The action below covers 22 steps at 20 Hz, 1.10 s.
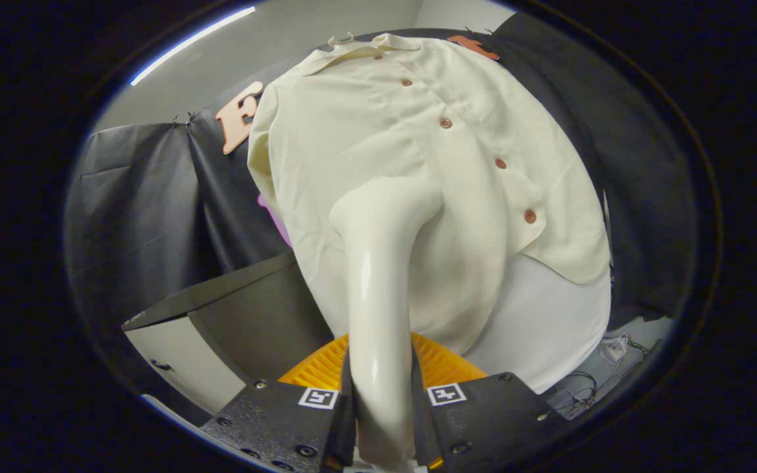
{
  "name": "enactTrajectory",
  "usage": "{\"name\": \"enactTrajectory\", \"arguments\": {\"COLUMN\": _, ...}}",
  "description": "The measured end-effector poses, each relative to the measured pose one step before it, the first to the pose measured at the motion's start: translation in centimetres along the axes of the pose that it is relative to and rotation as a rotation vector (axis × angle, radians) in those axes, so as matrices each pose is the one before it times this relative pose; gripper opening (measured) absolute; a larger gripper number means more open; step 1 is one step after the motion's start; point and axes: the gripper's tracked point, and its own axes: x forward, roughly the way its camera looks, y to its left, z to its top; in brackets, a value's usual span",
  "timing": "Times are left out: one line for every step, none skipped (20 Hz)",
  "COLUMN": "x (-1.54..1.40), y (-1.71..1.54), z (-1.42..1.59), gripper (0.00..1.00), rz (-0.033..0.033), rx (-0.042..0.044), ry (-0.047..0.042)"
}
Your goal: Iron the clothes twice with a garment steamer, once on the left side and once on the right side.
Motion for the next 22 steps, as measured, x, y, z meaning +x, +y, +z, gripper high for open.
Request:
{"name": "enactTrajectory", "arguments": {"x": -0.24, "y": -0.22, "z": -0.612, "gripper": 0.35, "rz": -0.00269, "rx": 0.00112, "ry": 0.01119}}
{"name": "enactTrajectory", "arguments": {"x": -0.113, "y": -0.24, "z": -0.563, "gripper": 0.35, "rz": -0.0015, "rx": 0.00305, "ry": 0.00606}}
{"name": "enactTrajectory", "arguments": {"x": -0.087, "y": -0.219, "z": -0.617, "gripper": 0.35, "rz": -0.00188, "rx": 0.00512, "ry": 0.01051}}
{"name": "enactTrajectory", "arguments": {"x": -0.178, "y": -0.22, "z": -0.748, "gripper": 0.35, "rz": -0.00199, "rx": 0.00254, "ry": 0.01051}}
{"name": "enactTrajectory", "arguments": {"x": -0.121, "y": -0.21, "z": -0.444, "gripper": 0.35, "rz": -0.00235, "rx": 0.00039, "ry": 0.00697}}
{"name": "enactTrajectory", "arguments": {"x": -0.198, "y": -0.213, "z": -0.609, "gripper": 0.35, "rz": -0.00313, "rx": 0.00208, "ry": 0.00792}}
{"name": "enactTrajectory", "arguments": {"x": -0.167, "y": -0.265, "z": -0.529, "gripper": 0.35, "rz": -0.00217, "rx": 0.00279, "ry": 0.01079}}
{"name": "enactTrajectory", "arguments": {"x": -0.141, "y": -0.101, "z": -0.454, "gripper": 0.35, "rz": -0.00112, "rx": 0.00033, "ry": 0.00908}}
{"name": "enactTrajectory", "arguments": {"x": -0.161, "y": -0.231, "z": -0.409, "gripper": 0.35, "rz": -0.00307, "rx": -0.0014, "ry": 0.00608}}
{"name": "enactTrajectory", "arguments": {"x": -0.212, "y": -0.282, "z": -0.639, "gripper": 0.35, "rz": -0.00309, "rx": -0.00248, "ry": 0.01354}}
{"name": "enactTrajectory", "arguments": {"x": -0.229, "y": -0.149, "z": -0.645, "gripper": 0.35, "rz": -0.00078, "rx": -0.00144, "ry": 0.01248}}
{"name": "enactTrajectory", "arguments": {"x": -0.254, "y": -0.177, "z": -0.551, "gripper": 0.35, "rz": 0.00053, "rx": -0.00449, "ry": 0.00911}}
{"name": "enactTrajectory", "arguments": {"x": -0.124, "y": -0.172, "z": -0.708, "gripper": 0.35, "rz": -0.00225, "rx": -0.00801, "ry": 0.01153}}
{"name": "enactTrajectory", "arguments": {"x": -0.159, "y": -0.287, "z": -0.79, "gripper": 0.35, "rz": -0.00447, "rx": -0.00956, "ry": 0.01215}}
{"name": "enactTrajectory", "arguments": {"x": -0.137, "y": -0.178, "z": -0.613, "gripper": 0.35, "rz": -0.0028, "rx": -0.00768, "ry": 0.0108}}
{"name": "enactTrajectory", "arguments": {"x": -0.212, "y": -0.135, "z": -0.477, "gripper": 0.35, "rz": -0.00037, "rx": -0.00466, "ry": 0.00946}}
{"name": "enactTrajectory", "arguments": {"x": -0.204, "y": -0.061, "z": -0.411, "gripper": 0.35, "rz": 0.00034, "rx": -0.0038, "ry": 0.00824}}
{"name": "enactTrajectory", "arguments": {"x": -0.253, "y": 0.098, "z": -0.258, "gripper": 0.35, "rz": 0.00051, "rx": -0.00585, "ry": 0.00264}}
{"name": "enactTrajectory", "arguments": {"x": -0.284, "y": -0.013, "z": 0.1, "gripper": 0.35, "rz": 0.00141, "rx": -0.00589, "ry": -0.00419}}
{"name": "enactTrajectory", "arguments": {"x": -0.374, "y": 0.07, "z": 0.195, "gripper": 0.35, "rz": 0.00365, "rx": -0.00166, "ry": -0.00562}}
{"name": "enactTrajectory", "arguments": {"x": -0.369, "y": 0.194, "z": 0.444, "gripper": 0.35, "rz": 0.00543, "rx": -0.0001, "ry": -0.00739}}
{"name": "enactTrajectory", "arguments": {"x": -0.479, "y": 0.074, "z": 0.517, "gripper": 0.35, "rz": 0.00318, "rx": -0.00454, "ry": -0.01196}}
